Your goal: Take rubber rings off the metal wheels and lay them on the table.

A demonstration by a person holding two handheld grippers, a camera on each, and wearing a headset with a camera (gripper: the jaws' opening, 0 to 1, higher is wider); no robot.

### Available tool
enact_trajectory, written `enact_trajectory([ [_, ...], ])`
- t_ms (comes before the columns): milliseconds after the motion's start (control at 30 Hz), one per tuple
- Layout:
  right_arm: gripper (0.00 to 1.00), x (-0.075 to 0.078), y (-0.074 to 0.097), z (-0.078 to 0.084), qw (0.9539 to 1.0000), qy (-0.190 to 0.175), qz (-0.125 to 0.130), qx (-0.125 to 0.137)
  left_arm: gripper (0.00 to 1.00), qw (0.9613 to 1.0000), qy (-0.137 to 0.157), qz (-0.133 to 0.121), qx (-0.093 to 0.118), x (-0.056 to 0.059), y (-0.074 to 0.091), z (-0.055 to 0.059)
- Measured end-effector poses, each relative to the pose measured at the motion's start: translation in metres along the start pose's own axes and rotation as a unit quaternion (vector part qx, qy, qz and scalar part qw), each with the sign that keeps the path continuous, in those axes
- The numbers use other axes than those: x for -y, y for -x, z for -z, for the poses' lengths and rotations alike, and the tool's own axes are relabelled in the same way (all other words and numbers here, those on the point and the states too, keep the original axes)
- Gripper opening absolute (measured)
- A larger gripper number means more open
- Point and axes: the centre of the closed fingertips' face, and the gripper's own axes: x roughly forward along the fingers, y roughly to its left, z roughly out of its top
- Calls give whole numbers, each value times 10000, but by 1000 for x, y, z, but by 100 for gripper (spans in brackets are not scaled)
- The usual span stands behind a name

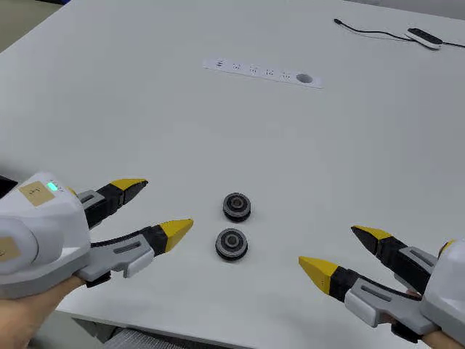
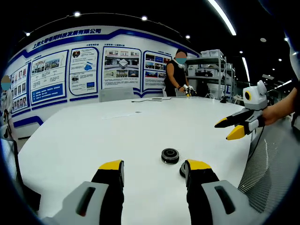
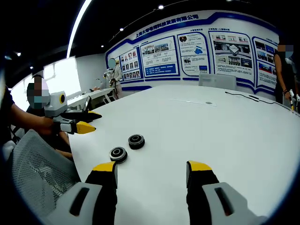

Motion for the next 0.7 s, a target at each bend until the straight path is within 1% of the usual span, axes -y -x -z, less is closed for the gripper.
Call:
enact_trajectory([
  [33, 60, 0, 0, 0, 10000, -14, 2, 7, 54, 10000, -13, 28, -12, 1, -1, 0],
  [300, 60, 2, -1, 1, 9999, -111, 25, 24, 53, 9992, -173, 329, -151, 17, -10, 4],
  [467, 59, 3, -1, 4, 9998, -172, 27, 11, 52, 9985, -248, 443, -213, 23, -13, 7],
  [700, 59, 4, -2, 5, 9997, -225, 27, 8, 51, 9978, -283, 546, -250, 27, -17, 8],
])
